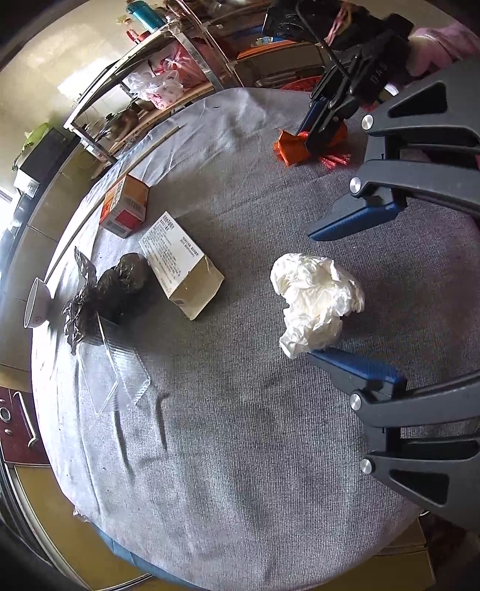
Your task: Collect trash
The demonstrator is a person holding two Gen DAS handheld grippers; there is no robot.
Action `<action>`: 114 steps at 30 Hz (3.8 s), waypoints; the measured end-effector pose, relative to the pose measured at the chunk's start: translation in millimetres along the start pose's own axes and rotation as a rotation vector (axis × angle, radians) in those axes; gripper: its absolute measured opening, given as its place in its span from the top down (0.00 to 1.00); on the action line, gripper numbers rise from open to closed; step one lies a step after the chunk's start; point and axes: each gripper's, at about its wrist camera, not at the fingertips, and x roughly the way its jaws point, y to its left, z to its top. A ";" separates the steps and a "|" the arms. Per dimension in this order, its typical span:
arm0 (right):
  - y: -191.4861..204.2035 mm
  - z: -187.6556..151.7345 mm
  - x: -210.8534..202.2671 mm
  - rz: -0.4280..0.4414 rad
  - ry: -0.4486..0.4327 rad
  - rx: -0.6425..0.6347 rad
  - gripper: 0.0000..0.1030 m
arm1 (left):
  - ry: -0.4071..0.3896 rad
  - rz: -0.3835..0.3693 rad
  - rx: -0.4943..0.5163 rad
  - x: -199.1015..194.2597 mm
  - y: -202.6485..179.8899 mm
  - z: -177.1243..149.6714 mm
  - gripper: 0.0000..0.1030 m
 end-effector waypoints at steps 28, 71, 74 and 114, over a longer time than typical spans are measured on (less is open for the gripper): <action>18.9 10.0 -15.3 -0.080 0.003 -0.072 0.67 | -0.078 0.008 0.045 -12.0 0.0 6.5 0.64; -274.2 -144.7 -236.1 -0.249 -0.417 0.739 0.64 | 0.116 -0.247 0.838 76.7 -409.8 -24.8 0.39; -273.8 -142.9 -235.0 -0.252 -0.415 0.737 0.64 | 0.117 -0.238 0.805 74.6 -396.6 -18.7 0.39; -92.3 1.9 -86.6 -0.090 -0.148 0.302 0.40 | -0.121 0.095 0.116 -18.0 -5.0 20.7 0.36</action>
